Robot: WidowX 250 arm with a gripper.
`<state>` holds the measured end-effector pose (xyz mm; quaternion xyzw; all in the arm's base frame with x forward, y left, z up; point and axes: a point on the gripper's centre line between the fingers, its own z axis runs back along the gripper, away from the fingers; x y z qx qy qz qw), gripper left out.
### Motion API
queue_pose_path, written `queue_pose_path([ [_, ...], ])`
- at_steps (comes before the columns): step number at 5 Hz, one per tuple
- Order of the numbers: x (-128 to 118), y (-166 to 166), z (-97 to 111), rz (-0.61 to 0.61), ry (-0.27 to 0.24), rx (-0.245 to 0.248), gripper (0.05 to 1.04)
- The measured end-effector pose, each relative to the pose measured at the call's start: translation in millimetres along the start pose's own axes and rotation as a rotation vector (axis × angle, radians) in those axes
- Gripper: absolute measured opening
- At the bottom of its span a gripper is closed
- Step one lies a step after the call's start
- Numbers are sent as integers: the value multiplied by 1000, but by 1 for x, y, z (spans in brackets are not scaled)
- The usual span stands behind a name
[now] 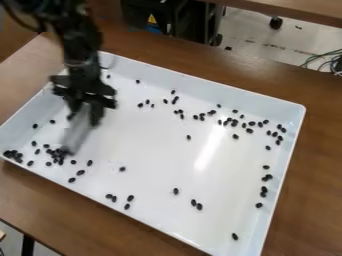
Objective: Sweep into pile
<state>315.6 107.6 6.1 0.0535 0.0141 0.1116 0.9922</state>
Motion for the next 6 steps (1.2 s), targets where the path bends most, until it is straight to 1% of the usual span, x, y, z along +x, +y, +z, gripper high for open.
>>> queue_pose_path([
  [1,8,19,13,-63,18,15,359],
  [2,13,11,35,-79,-44,-17,359],
  [3,18,-27,61,-124,-134,-108,359],
  [4,21,-84,69,-224,-191,-213,359],
  [5,11,-128,60,-343,-163,-243,359],
  [6,-5,-180,60,-461,-162,-298,359],
])
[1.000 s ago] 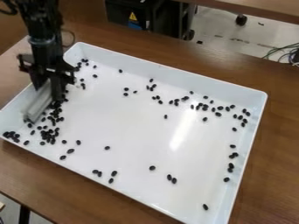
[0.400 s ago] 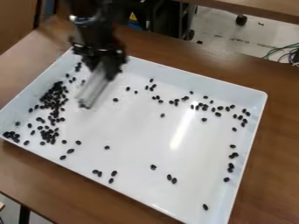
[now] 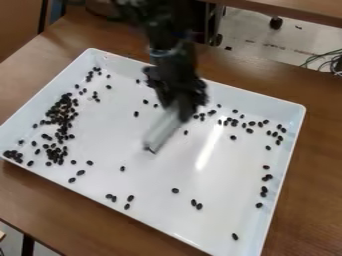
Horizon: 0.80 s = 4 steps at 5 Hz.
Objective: Sweep into pile
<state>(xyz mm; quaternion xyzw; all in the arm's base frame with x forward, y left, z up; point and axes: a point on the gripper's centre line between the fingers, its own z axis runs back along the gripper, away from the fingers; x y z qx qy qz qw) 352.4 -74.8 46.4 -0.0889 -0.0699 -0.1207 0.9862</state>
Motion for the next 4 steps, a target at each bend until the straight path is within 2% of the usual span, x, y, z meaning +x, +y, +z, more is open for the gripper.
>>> queue_pose_path([
  [1,-4,-41,-25,-69,60,-41,359],
  [2,10,-88,-41,-87,62,-78,359],
  [3,25,-118,-62,-75,74,-125,359],
  [4,50,-123,-72,-62,64,-126,359],
])
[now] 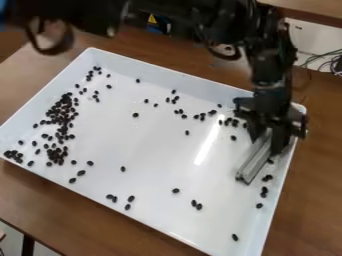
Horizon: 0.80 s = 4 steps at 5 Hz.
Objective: Sweep into pile
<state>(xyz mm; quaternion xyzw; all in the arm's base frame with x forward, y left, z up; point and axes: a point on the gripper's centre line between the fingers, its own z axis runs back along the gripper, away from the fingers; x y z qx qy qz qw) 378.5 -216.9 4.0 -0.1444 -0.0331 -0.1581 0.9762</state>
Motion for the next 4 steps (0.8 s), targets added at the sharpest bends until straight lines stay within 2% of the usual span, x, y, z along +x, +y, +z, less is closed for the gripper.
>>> queue_pose_path([
  [1,1,4,0,14,6,14,359],
  [2,1,33,6,94,-14,4,359],
  [3,-14,66,14,171,-31,63,358],
  [4,-42,100,26,239,-17,97,358],
])
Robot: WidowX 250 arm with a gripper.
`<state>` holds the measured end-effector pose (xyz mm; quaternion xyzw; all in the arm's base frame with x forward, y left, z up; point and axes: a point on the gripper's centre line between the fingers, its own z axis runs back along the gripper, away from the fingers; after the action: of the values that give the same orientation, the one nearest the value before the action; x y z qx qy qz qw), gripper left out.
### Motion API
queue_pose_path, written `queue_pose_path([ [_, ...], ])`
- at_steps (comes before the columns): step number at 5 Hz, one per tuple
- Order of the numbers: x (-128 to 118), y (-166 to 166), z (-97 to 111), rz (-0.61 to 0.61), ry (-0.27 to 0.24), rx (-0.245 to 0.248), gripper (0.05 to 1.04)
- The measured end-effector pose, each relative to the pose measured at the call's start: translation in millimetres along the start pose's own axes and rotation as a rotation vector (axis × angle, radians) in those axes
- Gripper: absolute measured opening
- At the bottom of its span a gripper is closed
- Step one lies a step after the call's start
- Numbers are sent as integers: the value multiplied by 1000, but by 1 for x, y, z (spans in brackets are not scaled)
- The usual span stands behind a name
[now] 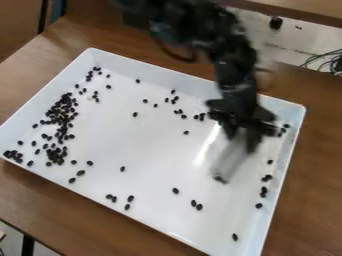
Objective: Sweep into pile
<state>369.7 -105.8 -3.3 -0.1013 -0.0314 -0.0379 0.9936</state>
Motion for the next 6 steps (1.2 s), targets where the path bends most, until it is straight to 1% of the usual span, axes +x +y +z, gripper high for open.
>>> queue_pose_path([
  [1,-11,51,10,71,-11,-6,358],
  [2,-15,102,17,131,-20,-18,358],
  [3,-7,141,22,157,-21,-5,358],
  [4,-11,169,28,171,-18,46,358],
  [5,-18,208,42,239,-30,78,358],
  [6,-28,223,49,247,-3,115,358],
])
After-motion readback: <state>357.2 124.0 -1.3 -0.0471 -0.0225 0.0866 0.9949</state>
